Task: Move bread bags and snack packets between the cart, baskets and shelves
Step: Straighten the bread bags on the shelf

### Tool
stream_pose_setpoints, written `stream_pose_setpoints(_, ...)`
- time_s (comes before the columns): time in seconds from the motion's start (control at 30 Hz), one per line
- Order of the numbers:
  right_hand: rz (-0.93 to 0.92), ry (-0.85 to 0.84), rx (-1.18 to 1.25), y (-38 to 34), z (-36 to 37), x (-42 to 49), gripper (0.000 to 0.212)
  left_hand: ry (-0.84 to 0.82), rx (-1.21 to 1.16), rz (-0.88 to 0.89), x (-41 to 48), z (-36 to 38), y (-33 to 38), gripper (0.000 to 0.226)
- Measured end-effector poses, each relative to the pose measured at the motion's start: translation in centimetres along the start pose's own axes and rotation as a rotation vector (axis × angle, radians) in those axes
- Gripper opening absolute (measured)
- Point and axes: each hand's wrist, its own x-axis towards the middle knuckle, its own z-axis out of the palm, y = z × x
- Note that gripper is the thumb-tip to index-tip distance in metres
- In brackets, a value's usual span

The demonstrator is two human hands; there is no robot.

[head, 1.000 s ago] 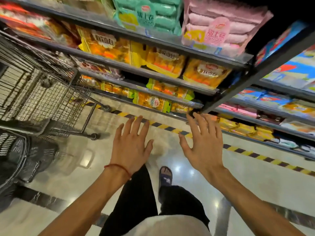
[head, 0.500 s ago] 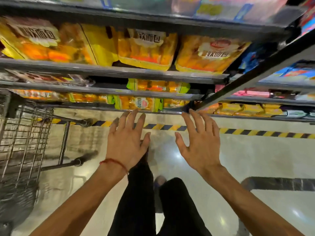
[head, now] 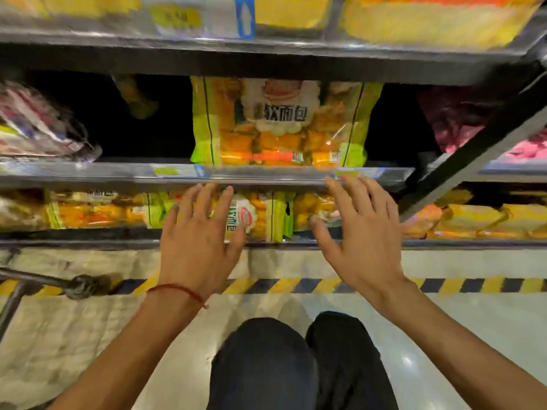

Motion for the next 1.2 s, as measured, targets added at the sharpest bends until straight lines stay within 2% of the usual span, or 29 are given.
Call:
stream_pose_setpoints(0.07, 0.01, 0.045, 0.071, 0.8, 1.8, 0.7, 0.06, 0.081, -0.073, 0.001, 0.9, 2.2, -0.6, 0.063)
stream_pose_setpoints(0.17, 0.163, 0.099, 0.384, 2.1, 3.1, 2.7, 0.059, 0.21, -0.337, -0.054, 3.2, 3.9, -1.3, 0.058)
stream_pose_setpoints(0.23, 0.285, 0.104, 0.538, 3.2, 3.4, 4.8, 0.069, 0.259, -0.531, -0.161, 5.1, 3.9, -1.5, 0.063)
stream_pose_setpoints(0.3, 0.387, 0.089, 0.622, 4.2, 3.3, 6.9, 0.085, 0.294, -0.627, -0.204, 6.7, 3.6, -1.5, 0.073)
stream_pose_setpoints(0.4, 0.504, -0.055, 0.74, 5.4, 2.9, 10.0, 0.105, 0.273, -0.725, -0.231, 9.4, 3.5, -1.2, 0.089)
stream_pose_setpoints(0.47, 0.528, -0.153, 0.731, 6.2, 3.1, 11.3, 0.102, 0.282, -0.799, -0.268, 11.1, 3.7, -1.0, 0.096)
stream_pose_setpoints(0.6, 0.461, -0.187, 0.646, 7.1, 3.7, 12.3, 0.083, 0.241, -0.888, -0.338, 13.3, 3.7, -0.8, 0.11)
stream_pose_setpoints(0.73, 0.476, -0.212, 0.74, 7.0, 3.1, 13.2, 0.07, 0.232, -0.758, -0.439, 14.8, 3.2, -1.4, 0.075)
stream_pose_setpoints(0.83, 0.508, -0.17, 0.851, 7.4, 3.1, 13.4, 0.052, 0.263, -0.838, -0.501, 15.4, 3.2, -2.2, 0.051)
stream_pose_setpoints(0.87, 0.51, -0.149, 0.879, 7.6, 3.1, 13.5, 0.053, 0.281, -0.873, -0.495, 15.5, 3.3, -2.4, 0.046)
stream_pose_setpoints(0.93, 0.525, -0.126, 0.945, 7.6, 2.9, 13.6, 0.073, 0.297, -0.917, -0.47, 15.6, 3.5, -2.5, 0.039)
stream_pose_setpoints(1.0, 0.527, -0.13, 1.036, 7.1, 2.7, 13.8, 0.104, 0.274, -0.948, -0.466, 16.0, 3.4, -2.1, 0.032)
stream_pose_setpoints(1.03, 0.537, -0.139, 1.049, 6.8, 2.5, 13.8, 0.113, 0.249, -0.972, -0.475, 16.3, 3.2, -1.8, 0.032)
stream_pose_setpoints(1.13, 0.569, -0.169, 1.025, 6.8, 2.8, 14.1, 0.107, 0.138, -0.92, -0.481, 17.0, 2.5, -1.0, 0.054)
stream_pose_setpoints(1.2, 0.564, -0.102, 1.012, 6.5, 3.1, 14.3, 0.103, 0.137, -0.906, -0.453, 16.8, 2.6, -0.9, 0.064)
